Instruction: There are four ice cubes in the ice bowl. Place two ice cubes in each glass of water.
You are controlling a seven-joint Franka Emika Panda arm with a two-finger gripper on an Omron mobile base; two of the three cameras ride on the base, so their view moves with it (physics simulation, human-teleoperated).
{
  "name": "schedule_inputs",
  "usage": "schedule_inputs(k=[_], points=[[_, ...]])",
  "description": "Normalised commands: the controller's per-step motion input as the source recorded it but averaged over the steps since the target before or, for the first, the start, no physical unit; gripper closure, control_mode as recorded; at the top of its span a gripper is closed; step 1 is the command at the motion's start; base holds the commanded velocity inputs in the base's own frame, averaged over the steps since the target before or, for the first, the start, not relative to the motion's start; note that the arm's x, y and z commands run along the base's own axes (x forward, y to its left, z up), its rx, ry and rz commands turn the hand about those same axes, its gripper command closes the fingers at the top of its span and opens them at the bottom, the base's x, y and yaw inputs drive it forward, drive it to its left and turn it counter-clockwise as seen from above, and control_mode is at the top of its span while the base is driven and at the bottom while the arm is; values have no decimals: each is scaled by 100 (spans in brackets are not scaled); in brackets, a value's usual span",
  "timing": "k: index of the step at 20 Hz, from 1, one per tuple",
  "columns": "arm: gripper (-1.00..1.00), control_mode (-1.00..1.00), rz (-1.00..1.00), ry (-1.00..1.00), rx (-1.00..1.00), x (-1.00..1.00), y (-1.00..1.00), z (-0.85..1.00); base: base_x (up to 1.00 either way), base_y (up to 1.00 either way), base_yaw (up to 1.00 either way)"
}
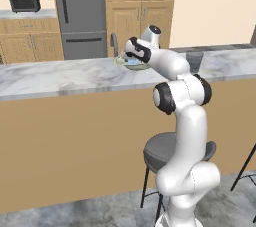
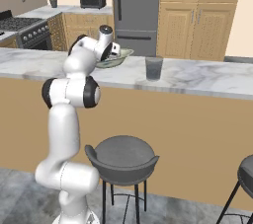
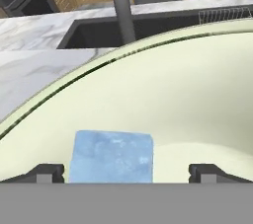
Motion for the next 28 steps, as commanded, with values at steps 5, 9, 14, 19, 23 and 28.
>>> schedule_inputs(k=[5,9,14,19,23,28], points=[[-100,-100,0,-4,0,23,0,-3,0,0,0],[100,-100,0,-4,0,6,0,0,0,0,0],[100,-100,0,-5,0,0,0,0,0,0,0],[100,-100,0,-14,5,-11,0,0,0,0,0],[100,-100,0,-23,12,-27,-6,0,0,0,0],[100,-100,-1,-14,14,-47,-24,17,0,0,0]])
